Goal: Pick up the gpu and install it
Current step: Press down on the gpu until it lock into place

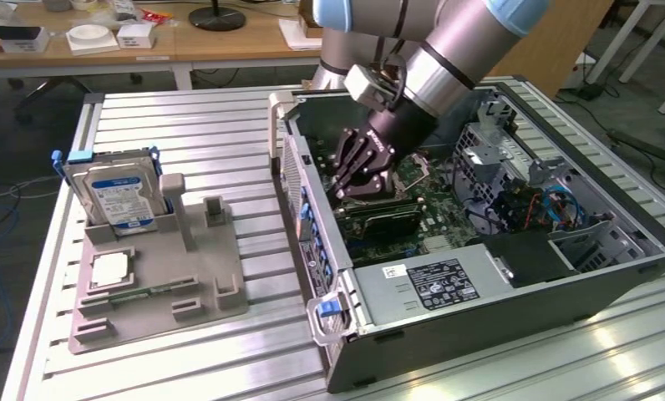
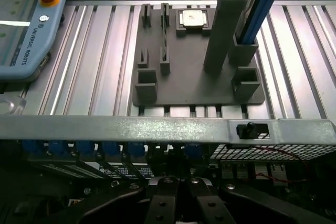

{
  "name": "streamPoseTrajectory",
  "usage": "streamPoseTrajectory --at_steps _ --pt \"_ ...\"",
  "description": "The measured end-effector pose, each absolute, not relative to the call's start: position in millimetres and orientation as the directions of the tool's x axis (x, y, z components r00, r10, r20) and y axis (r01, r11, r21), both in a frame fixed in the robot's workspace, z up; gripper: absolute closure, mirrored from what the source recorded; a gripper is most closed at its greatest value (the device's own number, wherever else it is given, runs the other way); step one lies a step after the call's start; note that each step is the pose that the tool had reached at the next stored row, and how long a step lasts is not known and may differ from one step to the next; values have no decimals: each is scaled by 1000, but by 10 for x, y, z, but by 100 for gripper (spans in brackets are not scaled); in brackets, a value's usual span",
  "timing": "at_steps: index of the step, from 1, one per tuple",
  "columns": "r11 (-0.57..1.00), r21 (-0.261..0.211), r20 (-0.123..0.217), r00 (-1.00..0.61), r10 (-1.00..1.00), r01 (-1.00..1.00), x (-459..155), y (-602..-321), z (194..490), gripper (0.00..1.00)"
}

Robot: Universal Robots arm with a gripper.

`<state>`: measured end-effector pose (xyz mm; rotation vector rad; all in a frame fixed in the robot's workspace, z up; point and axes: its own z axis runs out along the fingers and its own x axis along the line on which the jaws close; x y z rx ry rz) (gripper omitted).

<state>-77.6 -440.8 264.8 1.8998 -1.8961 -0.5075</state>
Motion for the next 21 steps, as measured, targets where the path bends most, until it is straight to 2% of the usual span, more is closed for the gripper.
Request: streamPoseTrajectory --at_steps 4,9,14,21 --pt "8 546 32 11 -999 -838 -643 -4412 2660 90" --pt "8 537 33 12 -999 -844 -641 -4410 2654 90" --pt "5 477 33 13 -999 -879 -641 -4409 2644 90" --pt "4 364 35 9 -999 -931 -647 -4408 2639 90"
